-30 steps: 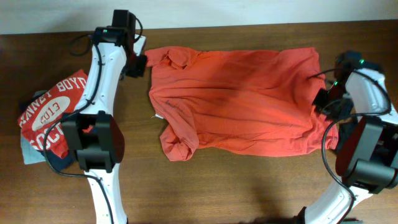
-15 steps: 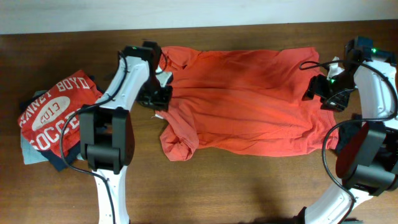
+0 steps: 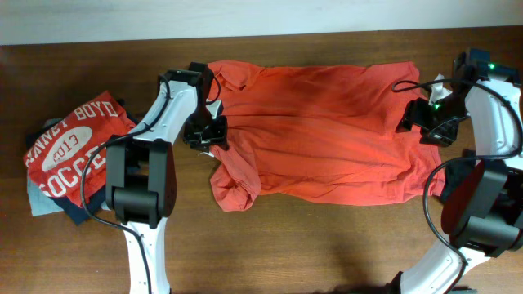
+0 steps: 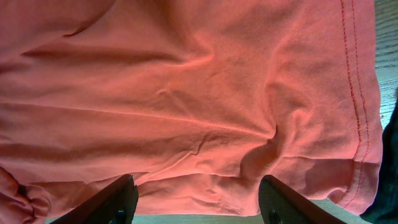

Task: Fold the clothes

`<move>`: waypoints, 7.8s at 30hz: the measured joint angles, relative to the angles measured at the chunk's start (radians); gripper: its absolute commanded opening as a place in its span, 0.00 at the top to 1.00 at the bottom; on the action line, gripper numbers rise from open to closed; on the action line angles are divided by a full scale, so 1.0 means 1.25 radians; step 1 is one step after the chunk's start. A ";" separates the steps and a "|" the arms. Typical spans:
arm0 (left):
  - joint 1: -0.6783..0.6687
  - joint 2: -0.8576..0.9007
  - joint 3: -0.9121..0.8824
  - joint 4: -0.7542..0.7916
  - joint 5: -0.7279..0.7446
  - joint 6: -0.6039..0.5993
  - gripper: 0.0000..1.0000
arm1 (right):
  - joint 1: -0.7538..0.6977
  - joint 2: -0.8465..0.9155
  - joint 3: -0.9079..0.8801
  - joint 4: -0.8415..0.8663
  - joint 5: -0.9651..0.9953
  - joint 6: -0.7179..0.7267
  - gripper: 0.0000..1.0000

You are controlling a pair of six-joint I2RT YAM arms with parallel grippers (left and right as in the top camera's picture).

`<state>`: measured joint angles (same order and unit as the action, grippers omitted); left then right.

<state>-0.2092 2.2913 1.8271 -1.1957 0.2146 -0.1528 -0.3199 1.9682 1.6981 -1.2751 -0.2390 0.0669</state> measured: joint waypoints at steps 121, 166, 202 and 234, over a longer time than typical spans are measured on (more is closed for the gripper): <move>0.129 -0.170 0.038 -0.204 -0.369 0.016 0.71 | 0.074 -0.103 -0.157 0.016 0.149 0.146 0.46; 0.007 -0.491 -0.658 0.496 -0.251 0.094 0.08 | 0.281 -0.346 -0.154 -0.057 0.126 0.114 0.28; 0.010 -0.466 -0.154 0.179 -0.177 0.161 0.82 | 0.281 -0.346 -0.154 -0.031 0.131 0.114 0.28; -0.073 -0.203 -0.183 0.077 -0.261 0.275 0.41 | 0.281 -0.346 -0.154 -0.036 0.131 0.114 0.28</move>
<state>-0.3008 2.0373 1.5986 -1.0992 -0.1116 0.1905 0.0319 1.5360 1.5063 -1.3201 -0.0753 0.2092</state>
